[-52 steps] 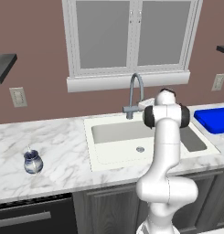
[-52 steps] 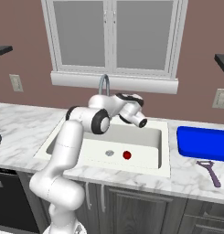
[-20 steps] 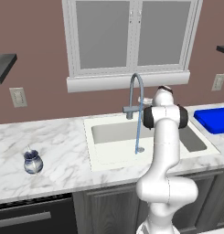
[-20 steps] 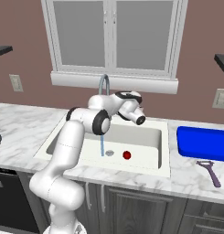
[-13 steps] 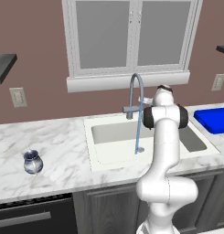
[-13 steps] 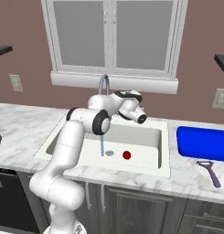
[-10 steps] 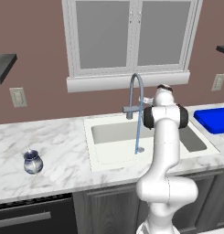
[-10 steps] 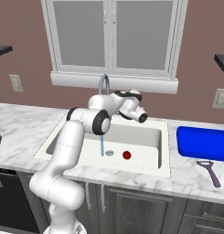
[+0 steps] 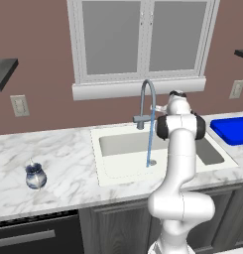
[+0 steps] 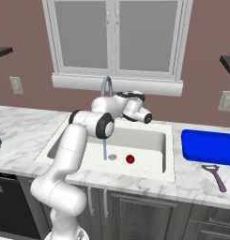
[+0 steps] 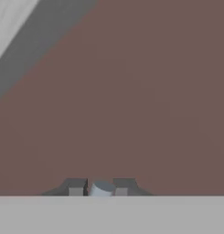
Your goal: Pick up all produce items and place them in the sink. Turn on the sink faucet to wash them. Then turn the sink off and put them in the tray.
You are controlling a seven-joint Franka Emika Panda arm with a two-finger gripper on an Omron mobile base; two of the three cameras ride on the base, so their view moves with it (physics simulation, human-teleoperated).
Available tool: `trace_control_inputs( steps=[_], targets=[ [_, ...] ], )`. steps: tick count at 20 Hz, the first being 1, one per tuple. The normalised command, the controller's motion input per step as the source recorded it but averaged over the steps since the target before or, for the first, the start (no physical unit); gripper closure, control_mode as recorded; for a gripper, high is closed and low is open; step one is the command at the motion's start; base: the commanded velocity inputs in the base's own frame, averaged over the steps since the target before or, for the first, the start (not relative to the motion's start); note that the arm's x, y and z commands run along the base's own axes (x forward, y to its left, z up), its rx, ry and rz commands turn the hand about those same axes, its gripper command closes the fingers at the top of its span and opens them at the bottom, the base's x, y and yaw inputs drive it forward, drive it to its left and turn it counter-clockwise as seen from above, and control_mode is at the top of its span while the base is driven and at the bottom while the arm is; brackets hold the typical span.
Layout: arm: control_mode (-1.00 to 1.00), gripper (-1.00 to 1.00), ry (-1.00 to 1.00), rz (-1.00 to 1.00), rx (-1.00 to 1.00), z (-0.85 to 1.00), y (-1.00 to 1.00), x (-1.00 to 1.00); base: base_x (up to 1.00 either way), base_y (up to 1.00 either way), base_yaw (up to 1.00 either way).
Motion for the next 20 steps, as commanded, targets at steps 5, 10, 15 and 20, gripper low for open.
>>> trace_control_inputs(
  steps=[5,10,15,20],
  targets=[
    [-1.00,1.00,-0.15,0.35,-0.02,0.00,0.48,0.03,0.00,0.00,0.00],
    [-1.00,1.00,-0.14,0.38,-0.02,0.00,0.55,0.07,0.00,0.00,0.00],
    [-1.00,1.00,-0.11,0.42,0.00,0.00,0.46,0.25,0.00,0.00,0.00],
    [-1.00,1.00,-0.11,0.48,0.00,0.00,0.34,0.34,0.00,0.00,0.00]
  ],
)
